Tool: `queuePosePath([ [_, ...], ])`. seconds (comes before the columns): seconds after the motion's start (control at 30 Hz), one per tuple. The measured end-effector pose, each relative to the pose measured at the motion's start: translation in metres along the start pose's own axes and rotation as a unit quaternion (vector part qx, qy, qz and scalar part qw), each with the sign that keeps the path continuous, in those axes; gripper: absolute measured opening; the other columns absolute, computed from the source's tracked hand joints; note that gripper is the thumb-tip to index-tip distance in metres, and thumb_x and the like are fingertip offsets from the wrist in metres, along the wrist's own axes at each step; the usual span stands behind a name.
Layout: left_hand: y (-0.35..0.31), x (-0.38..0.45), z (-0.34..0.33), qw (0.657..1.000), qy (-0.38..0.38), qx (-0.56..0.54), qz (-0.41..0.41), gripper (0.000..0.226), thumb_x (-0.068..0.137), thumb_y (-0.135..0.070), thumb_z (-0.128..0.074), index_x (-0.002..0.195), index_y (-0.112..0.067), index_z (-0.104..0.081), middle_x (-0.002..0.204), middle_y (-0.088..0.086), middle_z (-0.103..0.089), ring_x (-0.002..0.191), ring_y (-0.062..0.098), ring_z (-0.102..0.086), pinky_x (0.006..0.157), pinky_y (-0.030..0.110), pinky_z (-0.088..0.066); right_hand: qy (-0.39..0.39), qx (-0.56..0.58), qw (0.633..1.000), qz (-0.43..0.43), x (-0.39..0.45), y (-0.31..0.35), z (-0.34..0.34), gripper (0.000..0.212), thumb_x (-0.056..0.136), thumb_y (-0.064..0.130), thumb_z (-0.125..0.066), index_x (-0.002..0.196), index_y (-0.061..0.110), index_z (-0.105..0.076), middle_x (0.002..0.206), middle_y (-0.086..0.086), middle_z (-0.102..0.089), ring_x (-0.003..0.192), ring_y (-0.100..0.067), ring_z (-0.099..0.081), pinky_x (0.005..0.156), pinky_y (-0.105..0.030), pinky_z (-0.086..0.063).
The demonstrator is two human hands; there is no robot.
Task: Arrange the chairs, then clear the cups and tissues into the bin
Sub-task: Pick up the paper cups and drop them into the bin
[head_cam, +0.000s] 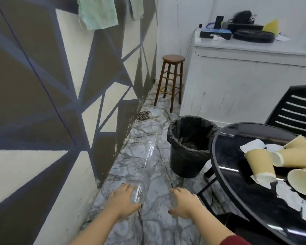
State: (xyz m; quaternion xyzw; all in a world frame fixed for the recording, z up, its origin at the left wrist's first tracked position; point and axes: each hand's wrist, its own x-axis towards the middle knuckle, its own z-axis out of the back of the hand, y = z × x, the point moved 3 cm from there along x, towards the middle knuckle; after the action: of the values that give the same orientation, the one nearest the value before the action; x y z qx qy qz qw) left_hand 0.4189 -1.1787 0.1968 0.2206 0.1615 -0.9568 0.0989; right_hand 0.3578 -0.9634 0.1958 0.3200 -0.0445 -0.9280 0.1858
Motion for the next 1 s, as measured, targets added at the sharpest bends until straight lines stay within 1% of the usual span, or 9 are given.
queuePosePath([
  [0.13,0.009,0.037,0.020,0.999,0.009,0.014,-0.041,0.077,0.081,-0.056,-0.053,0.145,-0.027,-0.021,0.157,-0.001,-0.014,0.144,0.017,-0.013,0.117,0.039,-0.015,-0.008,0.016,0.999,-0.039,0.017,0.002,0.009,0.082,0.079,0.053,-0.057,0.145,0.021,-0.019,0.153,-0.002,-0.023,0.141,-0.025,-0.018,0.112,-0.049,-0.019],
  [0.27,0.024,0.070,0.040,0.994,0.028,0.044,-0.094,0.074,0.082,-0.055,-0.052,0.144,-0.026,-0.023,0.155,0.000,-0.019,0.142,0.017,-0.016,0.115,0.034,-0.018,-0.017,0.038,0.996,-0.076,0.039,0.011,0.023,0.081,0.080,0.052,-0.058,0.145,0.024,-0.019,0.153,-0.001,-0.023,0.142,-0.025,-0.016,0.112,-0.049,-0.020],
  [0.37,0.034,0.095,0.051,0.992,0.052,0.060,-0.102,0.077,0.082,-0.057,-0.050,0.145,-0.025,-0.020,0.157,0.001,-0.013,0.144,0.018,-0.012,0.117,0.037,-0.016,-0.025,0.061,0.993,-0.097,0.050,0.019,0.033,0.079,0.081,0.052,-0.058,0.145,0.024,-0.020,0.153,-0.001,-0.023,0.142,-0.024,-0.016,0.112,-0.050,-0.019],
  [0.47,0.034,0.115,0.058,0.987,0.068,0.082,-0.119,0.080,0.081,-0.060,-0.050,0.146,-0.024,-0.020,0.157,0.001,-0.015,0.144,0.018,-0.013,0.117,0.038,-0.016,-0.042,0.085,0.988,-0.124,0.051,0.019,0.038,0.079,0.081,0.050,-0.058,0.145,0.025,-0.019,0.153,-0.001,-0.022,0.141,-0.024,-0.017,0.113,-0.050,-0.019],
  [0.57,0.023,0.133,0.063,0.981,0.096,0.090,-0.146,0.082,0.079,-0.062,-0.051,0.145,-0.024,-0.021,0.156,0.001,-0.017,0.142,0.019,-0.017,0.116,0.039,-0.019,-0.052,0.111,0.981,-0.152,0.047,0.013,0.042,0.076,0.082,0.047,-0.058,0.145,0.026,-0.020,0.153,-0.001,-0.022,0.141,-0.023,-0.017,0.114,-0.050,-0.018],
  [0.73,-0.016,0.160,0.069,0.963,0.135,0.113,-0.204,0.082,0.080,-0.062,-0.050,0.146,-0.026,-0.018,0.157,0.001,-0.013,0.143,0.020,-0.014,0.116,0.036,-0.018,-0.089,0.139,0.965,-0.203,0.036,-0.007,0.056,0.076,0.083,0.046,-0.056,0.146,0.027,-0.017,0.155,0.000,-0.019,0.143,-0.023,-0.013,0.113,-0.049,-0.017],
  [0.83,-0.046,0.169,0.070,0.951,0.136,0.126,-0.249,0.080,0.082,-0.060,-0.049,0.146,-0.025,-0.020,0.157,0.000,-0.015,0.143,0.019,-0.016,0.116,0.037,-0.020,-0.118,0.156,0.952,-0.234,0.025,-0.027,0.061,0.075,0.083,0.045,-0.055,0.146,0.027,-0.018,0.155,0.000,-0.018,0.143,-0.022,-0.012,0.114,-0.048,-0.017],
  [1.0,-0.099,0.176,0.067,0.929,0.132,0.140,-0.316,0.076,0.082,-0.058,-0.049,0.146,-0.026,-0.021,0.157,-0.001,-0.014,0.143,0.018,-0.014,0.116,0.042,-0.019,-0.144,0.172,0.932,-0.285,0.000,-0.064,0.056,0.076,0.082,0.046,-0.054,0.146,0.027,-0.017,0.156,0.003,-0.016,0.144,-0.021,-0.010,0.114,-0.047,-0.016],
])
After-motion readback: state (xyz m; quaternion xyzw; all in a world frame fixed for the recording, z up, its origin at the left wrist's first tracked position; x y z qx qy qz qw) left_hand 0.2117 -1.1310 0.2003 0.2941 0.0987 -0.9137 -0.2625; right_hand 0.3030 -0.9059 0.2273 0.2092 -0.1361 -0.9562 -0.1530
